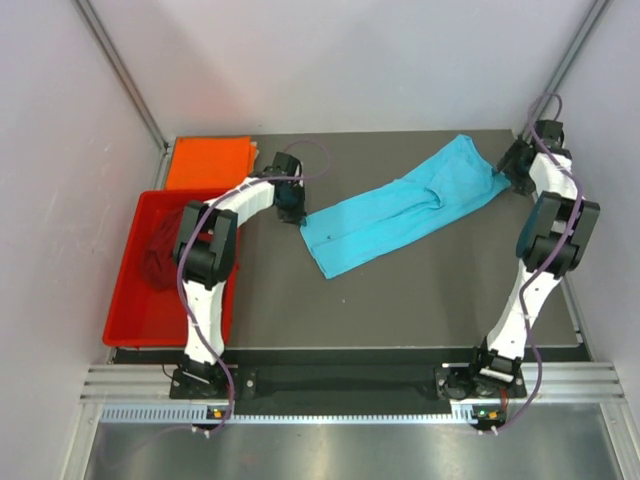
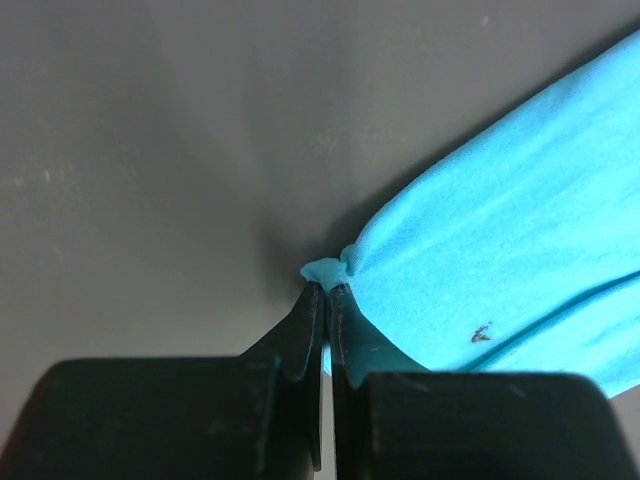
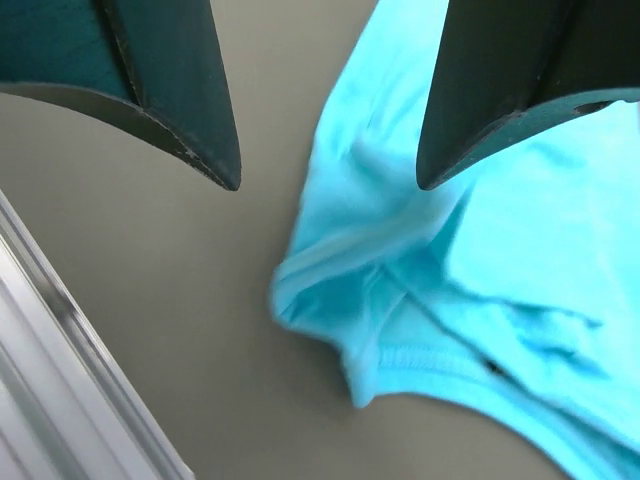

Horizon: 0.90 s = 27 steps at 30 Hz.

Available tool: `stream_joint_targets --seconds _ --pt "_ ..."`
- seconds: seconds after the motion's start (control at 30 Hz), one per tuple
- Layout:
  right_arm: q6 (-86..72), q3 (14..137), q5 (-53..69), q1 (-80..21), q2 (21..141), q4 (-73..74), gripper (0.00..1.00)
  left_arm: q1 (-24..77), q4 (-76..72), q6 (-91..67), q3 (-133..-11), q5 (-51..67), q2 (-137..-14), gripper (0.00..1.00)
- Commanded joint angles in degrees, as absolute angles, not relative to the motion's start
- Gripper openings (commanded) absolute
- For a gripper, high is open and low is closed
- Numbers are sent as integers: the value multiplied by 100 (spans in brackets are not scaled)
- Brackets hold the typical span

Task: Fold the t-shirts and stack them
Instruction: Fold the tshirt

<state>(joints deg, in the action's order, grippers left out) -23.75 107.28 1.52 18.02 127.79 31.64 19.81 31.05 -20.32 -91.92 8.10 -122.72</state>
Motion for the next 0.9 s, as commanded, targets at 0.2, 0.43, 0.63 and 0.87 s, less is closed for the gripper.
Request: stream_joint_targets --seconds 0.2,0.43,0.63,0.87 --pt "-2663 9555 132 1863 11084 3506 71 1969 3551 -2338 -8043 317 -11558 0" --pt "-2637 8624 404 1863 10547 3305 68 1978 3612 -2434 -7042 185 -10890 0" --pt "-2663 8324 789 1863 10696 2859 59 2021 3665 -2593 -6260 79 -10214 0" --pt "-2979 8174 1494 1854 11258 1715 47 2057 3981 -2663 -6143 -377 -9713 22"
